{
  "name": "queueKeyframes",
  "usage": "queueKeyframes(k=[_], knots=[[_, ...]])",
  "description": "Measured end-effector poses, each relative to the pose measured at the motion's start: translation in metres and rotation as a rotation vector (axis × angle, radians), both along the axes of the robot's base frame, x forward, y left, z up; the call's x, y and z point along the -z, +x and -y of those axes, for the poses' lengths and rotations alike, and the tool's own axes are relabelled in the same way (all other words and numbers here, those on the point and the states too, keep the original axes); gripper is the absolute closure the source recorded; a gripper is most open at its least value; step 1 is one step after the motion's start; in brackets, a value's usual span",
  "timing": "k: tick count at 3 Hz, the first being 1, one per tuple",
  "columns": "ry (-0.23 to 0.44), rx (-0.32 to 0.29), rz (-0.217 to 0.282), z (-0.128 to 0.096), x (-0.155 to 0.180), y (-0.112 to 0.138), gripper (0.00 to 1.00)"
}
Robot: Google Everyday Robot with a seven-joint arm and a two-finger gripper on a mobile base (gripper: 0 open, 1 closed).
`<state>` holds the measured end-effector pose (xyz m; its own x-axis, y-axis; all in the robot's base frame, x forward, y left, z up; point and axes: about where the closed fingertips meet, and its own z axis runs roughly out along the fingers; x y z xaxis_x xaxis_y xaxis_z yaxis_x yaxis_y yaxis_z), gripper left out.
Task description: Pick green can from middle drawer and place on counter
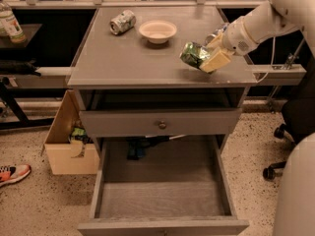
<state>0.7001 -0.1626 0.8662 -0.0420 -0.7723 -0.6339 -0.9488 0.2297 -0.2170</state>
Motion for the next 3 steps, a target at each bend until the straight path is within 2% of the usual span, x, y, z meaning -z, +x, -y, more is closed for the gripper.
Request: queueKeyframes(k=[1,3], knots=[[-0.025,0.028,-0.035,0.000,0.009,0.012,0.85],[-0.050,0.046,-0.054,-0.002,0.011,0.027,0.39]])
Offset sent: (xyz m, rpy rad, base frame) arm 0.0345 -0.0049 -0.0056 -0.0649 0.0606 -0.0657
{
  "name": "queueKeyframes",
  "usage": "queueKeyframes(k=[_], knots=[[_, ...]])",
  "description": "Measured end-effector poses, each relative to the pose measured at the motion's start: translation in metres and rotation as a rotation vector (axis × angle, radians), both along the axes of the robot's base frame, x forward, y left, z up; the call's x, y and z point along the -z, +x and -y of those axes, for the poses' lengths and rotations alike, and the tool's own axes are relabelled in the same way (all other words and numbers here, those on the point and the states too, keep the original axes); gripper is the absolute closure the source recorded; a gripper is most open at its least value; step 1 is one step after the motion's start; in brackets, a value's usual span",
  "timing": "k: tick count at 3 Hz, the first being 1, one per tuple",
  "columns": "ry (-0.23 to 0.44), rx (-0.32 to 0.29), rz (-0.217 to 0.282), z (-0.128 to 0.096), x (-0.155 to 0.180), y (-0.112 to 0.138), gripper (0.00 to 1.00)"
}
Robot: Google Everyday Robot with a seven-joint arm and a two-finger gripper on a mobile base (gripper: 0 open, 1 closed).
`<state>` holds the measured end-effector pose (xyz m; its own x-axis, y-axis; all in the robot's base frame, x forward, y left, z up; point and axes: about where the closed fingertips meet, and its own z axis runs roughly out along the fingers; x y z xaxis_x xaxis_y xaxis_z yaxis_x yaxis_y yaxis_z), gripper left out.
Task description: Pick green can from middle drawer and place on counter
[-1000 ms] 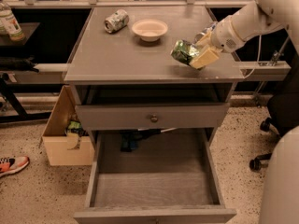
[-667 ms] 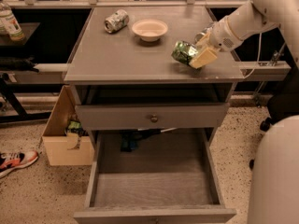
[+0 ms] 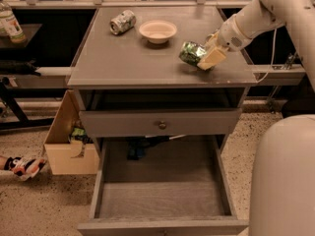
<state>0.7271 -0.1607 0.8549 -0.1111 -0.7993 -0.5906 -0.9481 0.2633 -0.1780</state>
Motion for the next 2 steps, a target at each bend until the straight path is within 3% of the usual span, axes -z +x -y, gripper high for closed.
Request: queueKeyframes(k=[1,2], knots=[[0.000,0.001,0.002,-0.0003,-0.0007,0.0032,0.15],[0.001,0.001,0.002,-0.0003,-0.0009,0.0036,0.00]])
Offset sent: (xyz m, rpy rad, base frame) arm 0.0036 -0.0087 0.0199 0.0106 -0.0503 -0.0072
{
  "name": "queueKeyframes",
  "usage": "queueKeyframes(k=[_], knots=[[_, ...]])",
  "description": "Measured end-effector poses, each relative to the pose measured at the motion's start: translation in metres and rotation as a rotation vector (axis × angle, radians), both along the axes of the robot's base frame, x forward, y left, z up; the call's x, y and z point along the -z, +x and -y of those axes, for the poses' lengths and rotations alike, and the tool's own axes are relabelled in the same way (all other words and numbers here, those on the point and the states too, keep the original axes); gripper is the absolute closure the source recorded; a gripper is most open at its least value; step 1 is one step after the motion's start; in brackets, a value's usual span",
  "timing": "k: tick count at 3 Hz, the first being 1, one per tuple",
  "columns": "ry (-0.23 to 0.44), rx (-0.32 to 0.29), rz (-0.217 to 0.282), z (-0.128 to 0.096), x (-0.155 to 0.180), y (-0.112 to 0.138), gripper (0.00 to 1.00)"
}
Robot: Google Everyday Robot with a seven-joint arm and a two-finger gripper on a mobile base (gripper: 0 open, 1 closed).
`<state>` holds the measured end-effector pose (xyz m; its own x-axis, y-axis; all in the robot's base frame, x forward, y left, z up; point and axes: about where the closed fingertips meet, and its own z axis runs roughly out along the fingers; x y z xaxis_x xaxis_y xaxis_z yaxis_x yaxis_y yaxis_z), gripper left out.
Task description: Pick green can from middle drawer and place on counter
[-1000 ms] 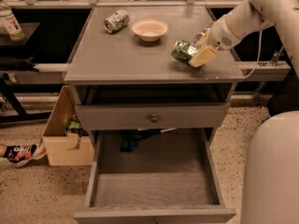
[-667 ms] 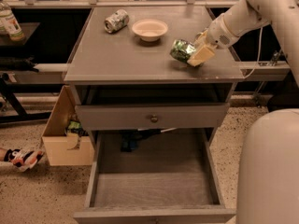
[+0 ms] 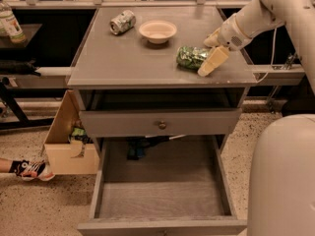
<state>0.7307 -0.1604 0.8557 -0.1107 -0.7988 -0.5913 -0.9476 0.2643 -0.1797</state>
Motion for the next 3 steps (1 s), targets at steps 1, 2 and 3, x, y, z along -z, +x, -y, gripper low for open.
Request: queueKeyframes(k=[1,2,3], knots=[[0.013,0.008,0.036,0.006,-0.012,0.000,0.00],[0.029,0.016,0.118,0.017,-0.039,-0.009,0.00],[0.036,-0.021,0.186,0.019,-0.062,-0.031,0.00]])
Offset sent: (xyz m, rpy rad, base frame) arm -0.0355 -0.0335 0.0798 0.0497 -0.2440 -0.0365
